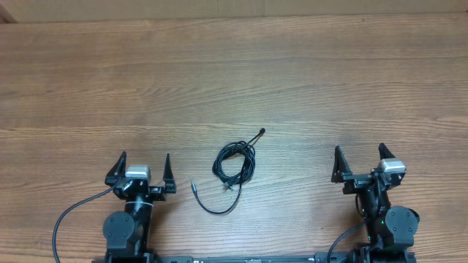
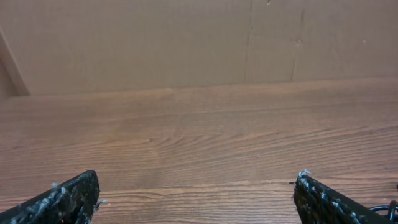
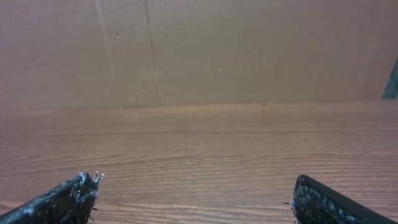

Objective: Untangle cables

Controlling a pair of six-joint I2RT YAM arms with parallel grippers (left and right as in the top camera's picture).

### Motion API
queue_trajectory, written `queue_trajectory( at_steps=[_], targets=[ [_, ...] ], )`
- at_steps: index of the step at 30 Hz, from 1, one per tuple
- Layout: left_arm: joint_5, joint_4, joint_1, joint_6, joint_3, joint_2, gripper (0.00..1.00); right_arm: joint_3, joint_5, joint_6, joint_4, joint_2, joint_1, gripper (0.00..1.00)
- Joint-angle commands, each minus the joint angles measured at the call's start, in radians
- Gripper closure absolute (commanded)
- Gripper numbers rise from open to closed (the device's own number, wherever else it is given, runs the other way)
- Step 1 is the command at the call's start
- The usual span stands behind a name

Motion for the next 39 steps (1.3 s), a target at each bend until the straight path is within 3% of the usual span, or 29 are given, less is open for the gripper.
queue_trajectory(
  at_steps=[1, 33, 39],
  targets=[
    [-0.013, -0.003, 0.003, 0.005, -0.004, -0.006, 0.00, -0.011, 0.003, -0.005, 0.006, -0.013, 0.000, 0.00],
    [-0.012, 0.000, 0.003, 0.007, -0.004, -0.006, 0.00, -0.011, 0.002, -0.005, 0.006, -0.013, 0.000, 0.00],
    [0.018, 0.021, 0.003, -0.101, -0.004, -0.006, 0.01, -0.011, 0.002, -0.005, 0.006, -0.013, 0.000, 0.00]
  ],
)
